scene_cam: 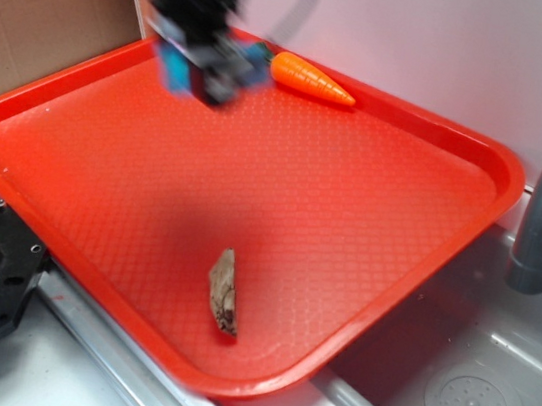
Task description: Grab the blue sponge.
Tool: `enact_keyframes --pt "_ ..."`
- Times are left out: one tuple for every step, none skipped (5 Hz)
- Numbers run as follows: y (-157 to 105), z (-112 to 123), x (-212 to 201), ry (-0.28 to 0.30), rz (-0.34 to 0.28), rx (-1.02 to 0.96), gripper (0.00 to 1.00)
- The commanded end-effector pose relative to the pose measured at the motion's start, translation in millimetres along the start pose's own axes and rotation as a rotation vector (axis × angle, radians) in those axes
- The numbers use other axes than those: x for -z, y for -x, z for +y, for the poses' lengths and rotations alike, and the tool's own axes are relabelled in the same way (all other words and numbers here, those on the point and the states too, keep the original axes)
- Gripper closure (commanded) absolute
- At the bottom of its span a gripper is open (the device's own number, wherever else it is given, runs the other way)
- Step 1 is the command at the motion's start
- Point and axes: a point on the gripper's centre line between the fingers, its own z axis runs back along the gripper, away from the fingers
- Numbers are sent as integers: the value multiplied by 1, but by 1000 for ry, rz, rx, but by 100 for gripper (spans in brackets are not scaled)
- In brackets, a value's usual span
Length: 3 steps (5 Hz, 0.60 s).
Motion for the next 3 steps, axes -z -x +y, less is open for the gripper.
enact_keyframes --pt "38 60 -64 -110 -152 -151 100" --pt "35 65 -63 -135 -152 -191 100" --pt "29 62 -54 -141 -118 -187 100"
